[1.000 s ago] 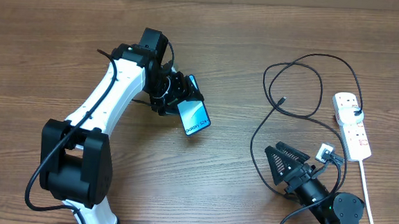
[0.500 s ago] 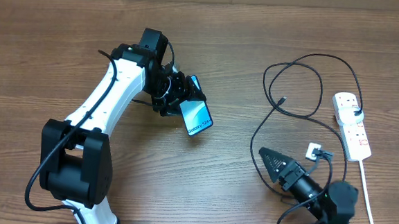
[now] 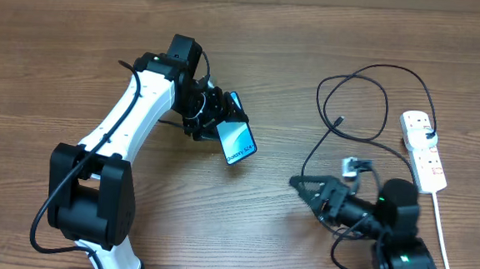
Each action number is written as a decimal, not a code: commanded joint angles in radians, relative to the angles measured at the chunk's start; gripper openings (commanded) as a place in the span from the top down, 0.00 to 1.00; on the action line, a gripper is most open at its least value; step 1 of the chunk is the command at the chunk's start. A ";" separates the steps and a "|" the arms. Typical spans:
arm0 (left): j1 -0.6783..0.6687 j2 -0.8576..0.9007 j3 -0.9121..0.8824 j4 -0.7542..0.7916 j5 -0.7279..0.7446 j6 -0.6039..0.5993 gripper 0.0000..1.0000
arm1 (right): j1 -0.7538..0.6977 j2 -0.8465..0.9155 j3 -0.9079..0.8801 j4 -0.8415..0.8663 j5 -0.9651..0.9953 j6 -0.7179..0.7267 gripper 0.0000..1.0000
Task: Plug charger to phone and switch on socket
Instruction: 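Move the right gripper toward the held smartphone, then grasp the smartphone's edge with the right gripper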
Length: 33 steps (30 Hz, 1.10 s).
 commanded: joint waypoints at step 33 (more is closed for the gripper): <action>0.006 0.006 0.028 0.014 0.105 -0.162 0.38 | 0.462 0.642 0.022 0.941 0.743 -0.105 0.13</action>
